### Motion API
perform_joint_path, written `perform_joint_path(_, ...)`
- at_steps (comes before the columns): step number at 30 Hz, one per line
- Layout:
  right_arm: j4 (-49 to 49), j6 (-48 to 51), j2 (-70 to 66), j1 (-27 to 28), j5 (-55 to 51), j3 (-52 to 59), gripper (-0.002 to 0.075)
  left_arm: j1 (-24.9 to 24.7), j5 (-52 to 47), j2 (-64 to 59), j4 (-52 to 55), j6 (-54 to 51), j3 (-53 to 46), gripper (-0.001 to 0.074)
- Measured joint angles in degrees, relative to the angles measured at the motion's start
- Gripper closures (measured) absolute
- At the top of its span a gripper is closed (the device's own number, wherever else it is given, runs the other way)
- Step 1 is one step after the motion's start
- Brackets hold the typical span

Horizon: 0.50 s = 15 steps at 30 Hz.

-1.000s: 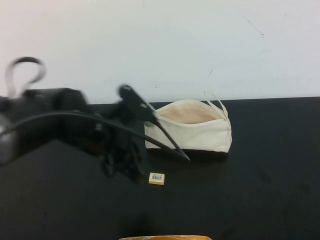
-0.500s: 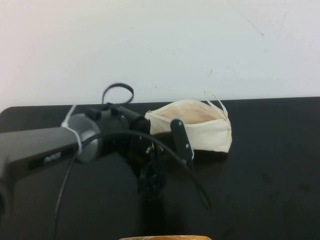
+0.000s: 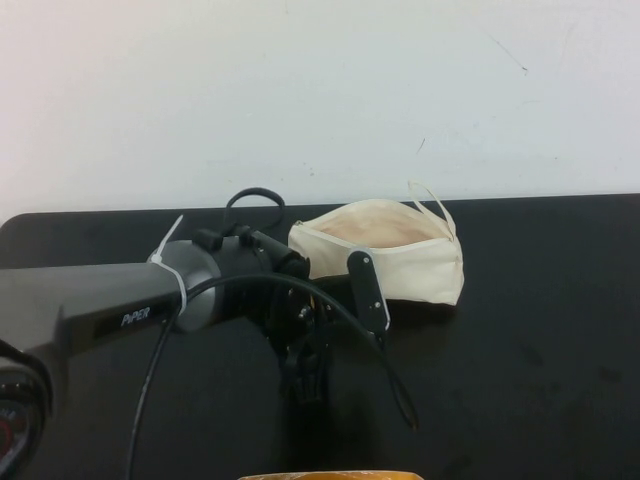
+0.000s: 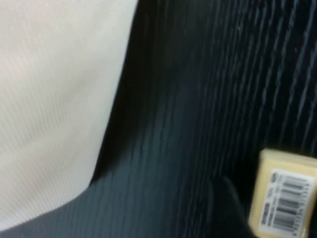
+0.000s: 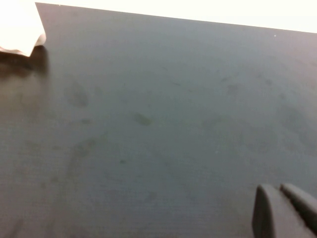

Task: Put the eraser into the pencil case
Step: Pick up the eraser from the table

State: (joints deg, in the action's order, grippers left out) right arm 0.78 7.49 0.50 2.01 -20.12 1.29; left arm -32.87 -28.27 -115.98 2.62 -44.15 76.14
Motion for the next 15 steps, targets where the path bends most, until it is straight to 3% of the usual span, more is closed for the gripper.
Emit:
perform_joint_path(5, 0.0, 0.0, 0.0, 0.0, 0.0, 0.0, 0.0727, 0.0, 0.1, -0.7, -1.6, 0.0, 0.4, 0.0559)
perform_joint_path(15, 0.0, 0.0, 0.0, 0.0, 0.0, 0.0, 0.0727, 0.0, -5.3, -0.2, -7.4, 7.7, 2.2, 0.0557)
